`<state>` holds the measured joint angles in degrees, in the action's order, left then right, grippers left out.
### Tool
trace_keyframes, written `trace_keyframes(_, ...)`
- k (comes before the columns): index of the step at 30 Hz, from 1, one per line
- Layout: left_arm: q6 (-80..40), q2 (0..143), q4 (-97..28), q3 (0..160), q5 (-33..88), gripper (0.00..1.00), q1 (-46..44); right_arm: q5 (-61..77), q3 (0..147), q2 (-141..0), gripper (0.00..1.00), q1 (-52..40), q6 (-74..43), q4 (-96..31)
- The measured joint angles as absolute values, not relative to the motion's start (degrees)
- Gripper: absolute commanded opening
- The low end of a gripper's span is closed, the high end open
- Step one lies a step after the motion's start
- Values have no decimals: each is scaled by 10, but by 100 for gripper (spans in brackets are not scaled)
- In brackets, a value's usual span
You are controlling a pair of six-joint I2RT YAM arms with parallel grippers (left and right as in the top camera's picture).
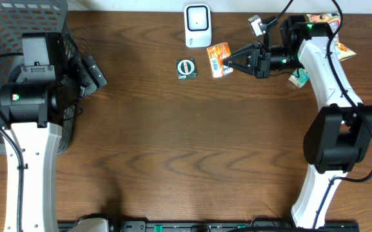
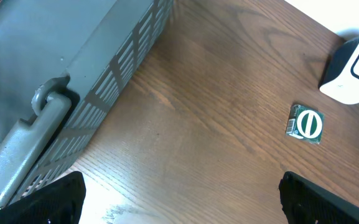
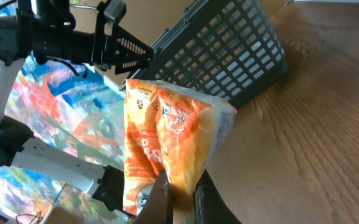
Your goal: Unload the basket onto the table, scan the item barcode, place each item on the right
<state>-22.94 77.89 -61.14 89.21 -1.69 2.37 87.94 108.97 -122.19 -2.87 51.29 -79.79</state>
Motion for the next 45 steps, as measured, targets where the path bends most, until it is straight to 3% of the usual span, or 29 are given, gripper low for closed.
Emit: trace_keyframes(45,-229,779,-611,892,-17,98,24,874,1090,-1222,1,-32,508,-780)
